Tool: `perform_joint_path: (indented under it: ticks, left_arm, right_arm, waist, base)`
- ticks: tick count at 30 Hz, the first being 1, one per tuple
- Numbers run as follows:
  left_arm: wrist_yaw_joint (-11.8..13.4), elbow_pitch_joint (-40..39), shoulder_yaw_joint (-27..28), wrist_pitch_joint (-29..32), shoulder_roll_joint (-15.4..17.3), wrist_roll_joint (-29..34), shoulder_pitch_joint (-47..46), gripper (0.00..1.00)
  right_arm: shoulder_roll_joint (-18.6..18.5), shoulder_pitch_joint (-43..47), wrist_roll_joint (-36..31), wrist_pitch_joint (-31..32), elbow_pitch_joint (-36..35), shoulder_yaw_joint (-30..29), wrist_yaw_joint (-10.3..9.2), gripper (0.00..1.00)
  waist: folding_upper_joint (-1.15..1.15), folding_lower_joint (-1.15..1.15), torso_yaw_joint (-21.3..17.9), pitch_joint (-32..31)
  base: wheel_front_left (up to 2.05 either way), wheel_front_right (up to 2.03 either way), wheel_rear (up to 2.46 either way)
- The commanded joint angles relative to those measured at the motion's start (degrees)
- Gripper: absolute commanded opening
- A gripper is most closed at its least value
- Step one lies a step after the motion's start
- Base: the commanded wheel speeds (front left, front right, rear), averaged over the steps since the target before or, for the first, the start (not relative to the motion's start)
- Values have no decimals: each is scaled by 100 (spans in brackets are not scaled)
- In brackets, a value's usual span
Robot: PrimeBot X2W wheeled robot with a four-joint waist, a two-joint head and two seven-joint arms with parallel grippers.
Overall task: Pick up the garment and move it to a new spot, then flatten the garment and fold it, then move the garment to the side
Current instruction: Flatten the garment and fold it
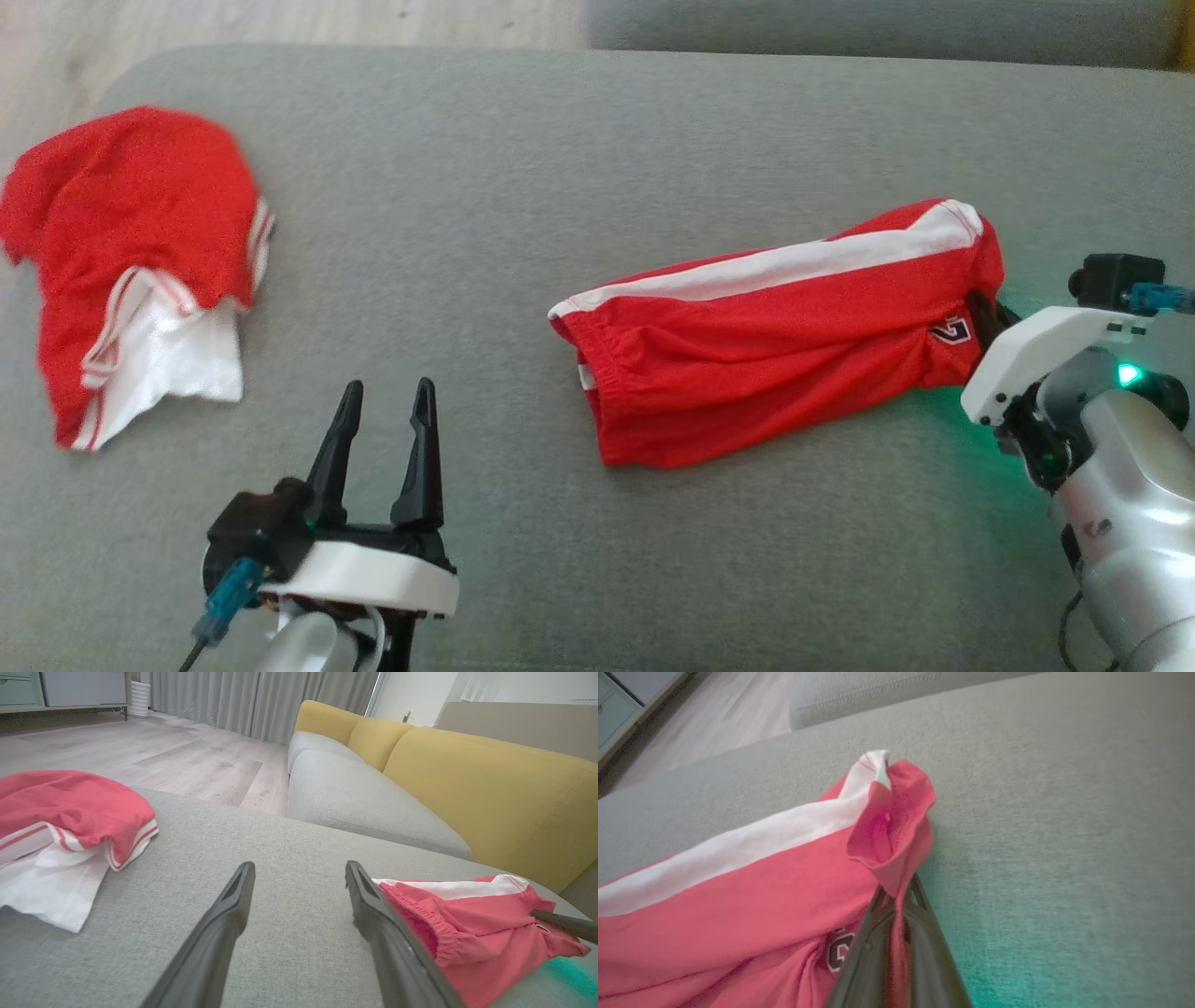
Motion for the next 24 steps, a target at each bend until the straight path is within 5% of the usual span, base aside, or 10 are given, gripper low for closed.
perform_joint_path:
  ticks: [1,13,24]
  left_arm:
    - [34,-197,220,-80,139,42,-142,100]
    - [99,-261,197,-88,167,69,-41,100]
    - [89,-242,111,-31,195,77,-46,100]
  right_arm:
    - [-23,15,45,-152,-205,93,37,0]
    - [60,736,96,-672,-655,-255,37,0]
    - [322,965,-170,-850,-1152,-569,37,0]
  waist:
    - [0,0,-214,-89]
    - [0,0,-974,-225]
    - [0,0,-883,-336]
  base:
    - [0,0,0]
    - [0,0,0]
    - [0,0,0]
